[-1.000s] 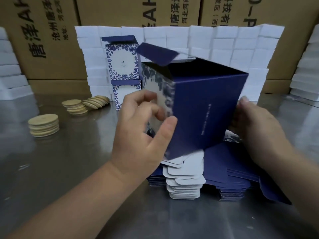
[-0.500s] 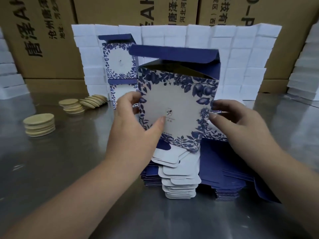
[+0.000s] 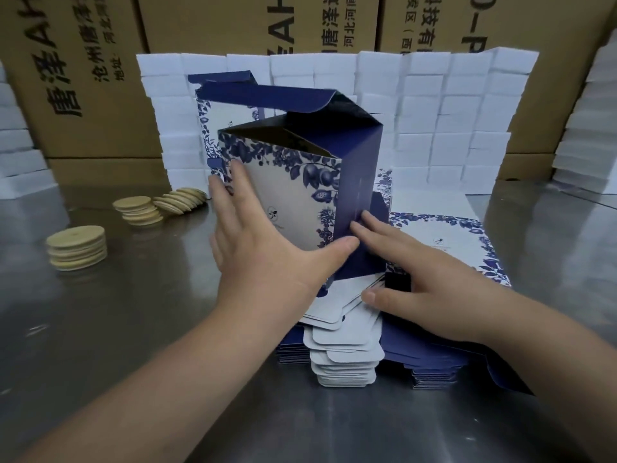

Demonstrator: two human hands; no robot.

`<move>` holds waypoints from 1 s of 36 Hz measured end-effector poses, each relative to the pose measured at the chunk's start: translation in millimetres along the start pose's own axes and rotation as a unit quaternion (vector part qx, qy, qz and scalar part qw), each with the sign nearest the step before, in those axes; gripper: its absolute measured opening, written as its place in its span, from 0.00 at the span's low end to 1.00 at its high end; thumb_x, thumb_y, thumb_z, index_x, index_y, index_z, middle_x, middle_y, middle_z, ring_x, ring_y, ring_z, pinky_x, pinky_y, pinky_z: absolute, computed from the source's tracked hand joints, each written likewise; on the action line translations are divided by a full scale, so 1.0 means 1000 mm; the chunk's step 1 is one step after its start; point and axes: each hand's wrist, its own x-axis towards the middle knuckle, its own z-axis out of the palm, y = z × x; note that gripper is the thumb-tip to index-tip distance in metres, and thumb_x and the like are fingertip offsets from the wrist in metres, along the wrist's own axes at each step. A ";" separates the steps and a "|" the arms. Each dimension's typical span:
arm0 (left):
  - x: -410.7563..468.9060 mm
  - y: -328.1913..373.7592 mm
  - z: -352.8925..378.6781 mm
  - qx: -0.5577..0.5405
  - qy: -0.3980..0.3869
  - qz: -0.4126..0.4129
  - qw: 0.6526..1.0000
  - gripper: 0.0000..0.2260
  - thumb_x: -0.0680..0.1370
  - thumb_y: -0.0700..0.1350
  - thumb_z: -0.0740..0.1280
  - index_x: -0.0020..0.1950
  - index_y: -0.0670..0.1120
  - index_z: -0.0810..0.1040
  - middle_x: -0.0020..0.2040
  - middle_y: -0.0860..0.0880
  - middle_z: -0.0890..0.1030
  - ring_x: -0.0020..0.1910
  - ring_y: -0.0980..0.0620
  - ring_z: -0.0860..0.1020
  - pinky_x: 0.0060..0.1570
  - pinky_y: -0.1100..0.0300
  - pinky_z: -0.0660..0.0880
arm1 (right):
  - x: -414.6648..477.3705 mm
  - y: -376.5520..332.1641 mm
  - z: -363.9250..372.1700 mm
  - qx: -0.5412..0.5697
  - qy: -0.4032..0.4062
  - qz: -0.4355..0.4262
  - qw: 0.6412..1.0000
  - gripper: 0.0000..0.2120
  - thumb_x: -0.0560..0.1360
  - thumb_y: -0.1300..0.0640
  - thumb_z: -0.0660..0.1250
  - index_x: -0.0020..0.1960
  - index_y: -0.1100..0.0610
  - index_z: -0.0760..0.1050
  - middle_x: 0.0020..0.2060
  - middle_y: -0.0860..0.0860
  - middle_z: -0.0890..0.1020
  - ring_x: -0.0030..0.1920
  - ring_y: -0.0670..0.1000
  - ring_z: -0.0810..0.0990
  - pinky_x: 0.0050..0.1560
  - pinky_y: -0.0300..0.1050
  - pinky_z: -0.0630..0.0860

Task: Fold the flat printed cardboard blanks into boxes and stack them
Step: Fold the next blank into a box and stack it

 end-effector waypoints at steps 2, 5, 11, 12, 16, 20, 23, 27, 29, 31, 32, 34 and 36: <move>0.002 0.000 0.002 0.023 -0.003 -0.015 1.000 0.59 0.55 0.66 0.68 0.75 0.56 0.34 0.76 0.54 0.37 0.75 0.55 0.42 0.72 0.54 0.45 | 0.000 0.000 0.000 -0.010 -0.009 0.000 1.000 0.29 0.66 0.35 0.60 0.53 0.13 0.44 0.64 0.18 0.42 0.63 0.19 0.45 0.58 0.18 0.51; 0.005 -0.003 0.003 0.036 0.002 -0.028 0.999 0.60 0.54 0.67 0.66 0.75 0.53 0.34 0.77 0.53 0.39 0.75 0.54 0.44 0.71 0.54 0.46 | 0.000 -0.001 0.001 -0.032 -0.028 -0.001 0.999 0.28 0.67 0.36 0.60 0.55 0.15 0.44 0.64 0.18 0.42 0.67 0.24 0.46 0.66 0.30 0.53; 0.011 -0.011 0.002 0.021 0.030 -0.026 0.999 0.59 0.55 0.66 0.67 0.76 0.54 0.37 0.77 0.52 0.45 0.74 0.52 0.48 0.70 0.52 0.49 | -0.001 -0.004 0.001 -0.057 -0.037 0.012 0.998 0.27 0.66 0.34 0.57 0.58 0.20 0.47 0.62 0.18 0.47 0.68 0.26 0.49 0.68 0.33 0.54; 0.013 -0.013 0.002 0.019 0.035 -0.028 0.999 0.59 0.55 0.66 0.68 0.76 0.54 0.37 0.77 0.52 0.46 0.74 0.52 0.48 0.70 0.52 0.49 | -0.001 -0.004 0.002 -0.059 -0.036 0.011 0.998 0.26 0.66 0.34 0.57 0.58 0.20 0.47 0.61 0.17 0.47 0.67 0.26 0.49 0.67 0.32 0.54; 0.021 -0.020 0.002 0.008 0.049 -0.042 0.998 0.58 0.55 0.65 0.68 0.76 0.54 0.38 0.77 0.51 0.47 0.74 0.50 0.48 0.70 0.51 0.50 | -0.001 -0.003 0.003 -0.065 -0.026 0.016 0.997 0.25 0.66 0.34 0.56 0.59 0.21 0.50 0.57 0.17 0.50 0.64 0.25 0.52 0.66 0.28 0.53; 0.034 -0.030 0.003 -0.006 0.059 -0.056 0.997 0.57 0.59 0.64 0.71 0.76 0.54 0.38 0.77 0.51 0.46 0.75 0.49 0.46 0.71 0.51 0.48 | -0.001 0.001 0.005 -0.073 -0.015 0.016 0.997 0.30 0.67 0.35 0.58 0.69 0.32 0.57 0.52 0.16 0.54 0.56 0.16 0.52 0.57 0.16 0.49; 0.049 -0.035 0.004 -0.004 0.067 -0.072 0.995 0.56 0.62 0.62 0.74 0.76 0.53 0.38 0.77 0.50 0.47 0.75 0.48 0.48 0.71 0.49 0.50 | -0.001 0.002 0.005 -0.083 -0.015 0.017 0.996 0.31 0.67 0.35 0.57 0.69 0.33 0.58 0.52 0.17 0.54 0.53 0.14 0.50 0.56 0.14 0.47; 0.068 -0.040 0.005 0.008 0.077 -0.076 0.994 0.55 0.63 0.62 0.73 0.76 0.52 0.39 0.77 0.48 0.49 0.75 0.46 0.49 0.71 0.50 0.52 | -0.001 0.000 0.005 -0.091 -0.024 0.025 0.995 0.28 0.69 0.36 0.58 0.69 0.31 0.57 0.53 0.17 0.53 0.58 0.19 0.52 0.56 0.15 0.46; 0.080 -0.040 0.004 0.018 0.081 -0.068 0.994 0.55 0.63 0.62 0.73 0.76 0.52 0.38 0.77 0.48 0.49 0.75 0.45 0.50 0.70 0.49 0.53 | -0.001 -0.001 0.004 -0.096 -0.026 0.028 0.995 0.28 0.70 0.36 0.58 0.69 0.31 0.56 0.55 0.18 0.53 0.62 0.24 0.51 0.58 0.17 0.46; 0.093 -0.037 0.002 0.024 0.085 -0.057 0.994 0.55 0.64 0.63 0.73 0.76 0.52 0.38 0.77 0.48 0.49 0.74 0.44 0.50 0.70 0.48 0.53 | -0.001 -0.002 0.004 -0.102 -0.029 0.029 0.994 0.28 0.71 0.36 0.58 0.70 0.32 0.56 0.58 0.20 0.54 0.64 0.26 0.52 0.63 0.22 0.49; 0.100 -0.035 0.001 0.029 0.088 -0.050 0.994 0.55 0.64 0.63 0.73 0.76 0.52 0.38 0.77 0.48 0.49 0.74 0.44 0.50 0.70 0.49 0.53 | 0.000 -0.002 0.004 -0.106 -0.029 0.027 0.994 0.28 0.72 0.37 0.59 0.70 0.32 0.56 0.59 0.21 0.54 0.65 0.27 0.52 0.64 0.24 0.50; 0.113 -0.030 0.000 0.034 0.097 -0.033 0.994 0.55 0.65 0.63 0.73 0.76 0.51 0.38 0.77 0.46 0.49 0.74 0.43 0.50 0.70 0.48 0.53 | 0.000 -0.002 0.004 -0.111 -0.030 0.027 0.993 0.28 0.71 0.36 0.58 0.70 0.31 0.55 0.58 0.20 0.53 0.66 0.27 0.50 0.65 0.24 0.49; 0.130 -0.024 -0.002 0.032 0.105 -0.019 0.994 0.54 0.65 0.63 0.72 0.76 0.51 0.38 0.77 0.45 0.48 0.75 0.43 0.49 0.70 0.47 0.53 | -0.001 -0.002 0.004 -0.114 -0.036 0.028 0.992 0.27 0.70 0.34 0.56 0.68 0.29 0.54 0.55 0.17 0.50 0.65 0.25 0.48 0.60 0.18 0.45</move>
